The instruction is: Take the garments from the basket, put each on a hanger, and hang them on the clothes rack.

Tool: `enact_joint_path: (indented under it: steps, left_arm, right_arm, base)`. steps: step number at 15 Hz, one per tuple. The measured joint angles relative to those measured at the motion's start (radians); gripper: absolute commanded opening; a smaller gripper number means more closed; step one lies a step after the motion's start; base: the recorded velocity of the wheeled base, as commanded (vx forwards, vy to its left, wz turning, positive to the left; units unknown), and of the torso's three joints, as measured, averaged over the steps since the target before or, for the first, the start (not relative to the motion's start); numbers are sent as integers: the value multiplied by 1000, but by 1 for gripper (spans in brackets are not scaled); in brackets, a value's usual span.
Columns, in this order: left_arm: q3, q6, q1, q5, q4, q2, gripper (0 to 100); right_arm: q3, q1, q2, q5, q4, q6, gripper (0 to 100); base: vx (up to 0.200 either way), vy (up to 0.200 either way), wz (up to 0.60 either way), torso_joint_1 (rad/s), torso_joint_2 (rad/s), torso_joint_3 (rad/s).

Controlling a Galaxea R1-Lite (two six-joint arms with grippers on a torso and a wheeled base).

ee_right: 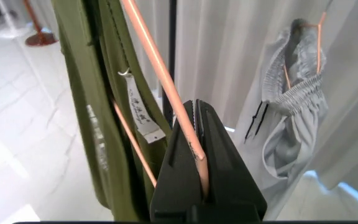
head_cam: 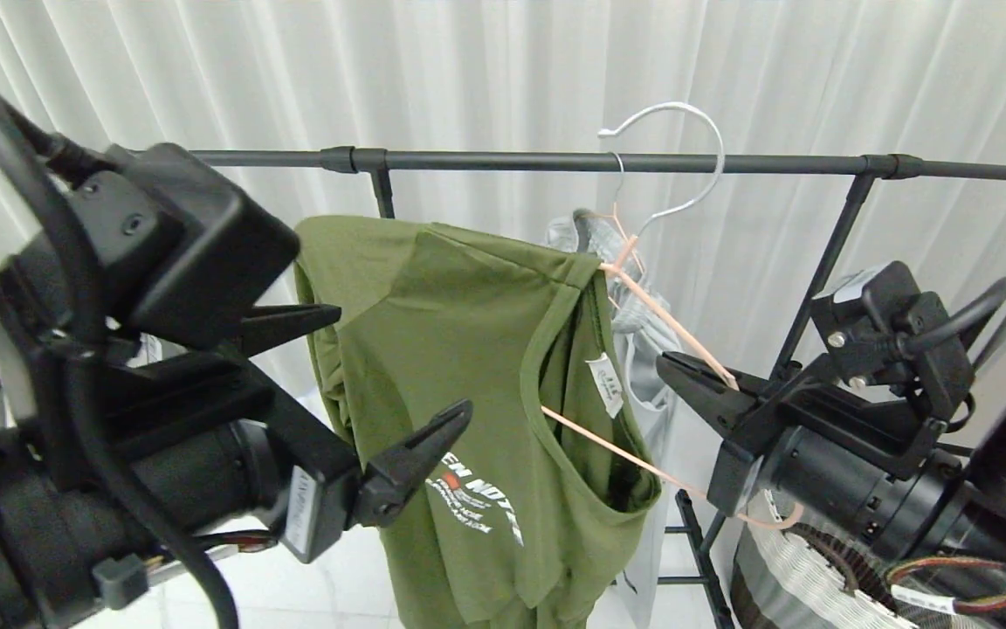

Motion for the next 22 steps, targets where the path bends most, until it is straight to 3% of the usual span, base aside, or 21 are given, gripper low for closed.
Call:
enact_joint_path:
  steps: [4,6,9,12,22]
  left_arm:
    - [13,233,253,-442,0,-76,100]
    - [16,294,302,-583,0,-79,100]
    - [18,355,318,-675,0,-38,100]
    - [18,427,317,-753,0,36,100]
    - [50,435,281,-777,0,115,100]
  right_arm:
    - [25,-105,-128,192,294,-19,0]
    - [25,-127,-186,232,355,-26,0]
    - [27,-121,-216,239,362,-56,0]
    - [29,-62,-224,238,412,-59,0]
    - [29,18,-209,236,415,-68,0]
  base:
    - [0,0,0,0,0,0]
    - [0,0,0,0,0,0]
    - [0,0,0,0,0,0]
    - [0,0,0,0,0,0]
    - [0,0,0,0,0,0]
